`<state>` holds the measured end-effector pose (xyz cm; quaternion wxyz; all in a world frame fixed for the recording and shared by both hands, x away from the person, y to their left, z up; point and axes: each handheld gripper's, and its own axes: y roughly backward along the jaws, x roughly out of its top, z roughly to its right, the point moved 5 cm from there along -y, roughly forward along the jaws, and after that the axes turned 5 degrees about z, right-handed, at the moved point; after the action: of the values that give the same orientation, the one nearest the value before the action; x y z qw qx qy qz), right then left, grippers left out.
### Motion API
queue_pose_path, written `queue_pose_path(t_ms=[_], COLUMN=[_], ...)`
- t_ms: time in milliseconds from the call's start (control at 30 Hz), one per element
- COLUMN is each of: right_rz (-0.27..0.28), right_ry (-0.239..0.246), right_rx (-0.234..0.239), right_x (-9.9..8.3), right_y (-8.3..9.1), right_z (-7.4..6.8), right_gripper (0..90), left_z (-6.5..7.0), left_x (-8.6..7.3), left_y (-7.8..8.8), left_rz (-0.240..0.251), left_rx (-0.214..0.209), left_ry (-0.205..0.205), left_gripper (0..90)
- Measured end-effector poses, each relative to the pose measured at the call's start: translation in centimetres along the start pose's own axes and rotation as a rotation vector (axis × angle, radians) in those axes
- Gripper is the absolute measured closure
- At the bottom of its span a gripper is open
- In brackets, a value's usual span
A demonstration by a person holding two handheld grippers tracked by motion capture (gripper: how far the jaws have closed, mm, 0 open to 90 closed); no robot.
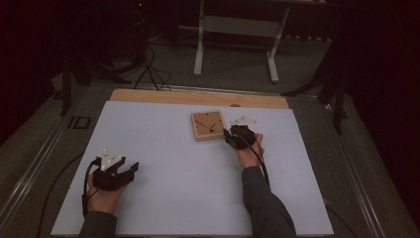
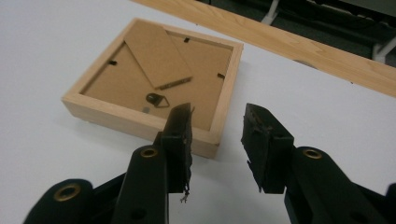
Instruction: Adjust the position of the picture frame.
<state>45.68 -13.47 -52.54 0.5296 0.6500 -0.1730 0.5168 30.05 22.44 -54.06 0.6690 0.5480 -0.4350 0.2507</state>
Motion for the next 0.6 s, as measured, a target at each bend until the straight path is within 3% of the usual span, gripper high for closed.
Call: queue_pose_path(t_ms=[167, 600], right_rz=[-0.018, -0.051], right_ry=[-0.005, -0.084], right_rx=[-0.001, -0.023], right_x=[0.0, 0.1], right_y=[-0.9, -3.1], right_z=[0.1, 1.5], right_gripper=[61.9, 65.0], left_z=[-0.1, -0.1], left_x=[0.0, 0.0], left_y=[0.0, 0.0], left_rz=[0.000, 0.004], left_rx=[0.001, 0.003], left_ry=[0.003, 0.010], left_gripper=[45.8, 45.5])
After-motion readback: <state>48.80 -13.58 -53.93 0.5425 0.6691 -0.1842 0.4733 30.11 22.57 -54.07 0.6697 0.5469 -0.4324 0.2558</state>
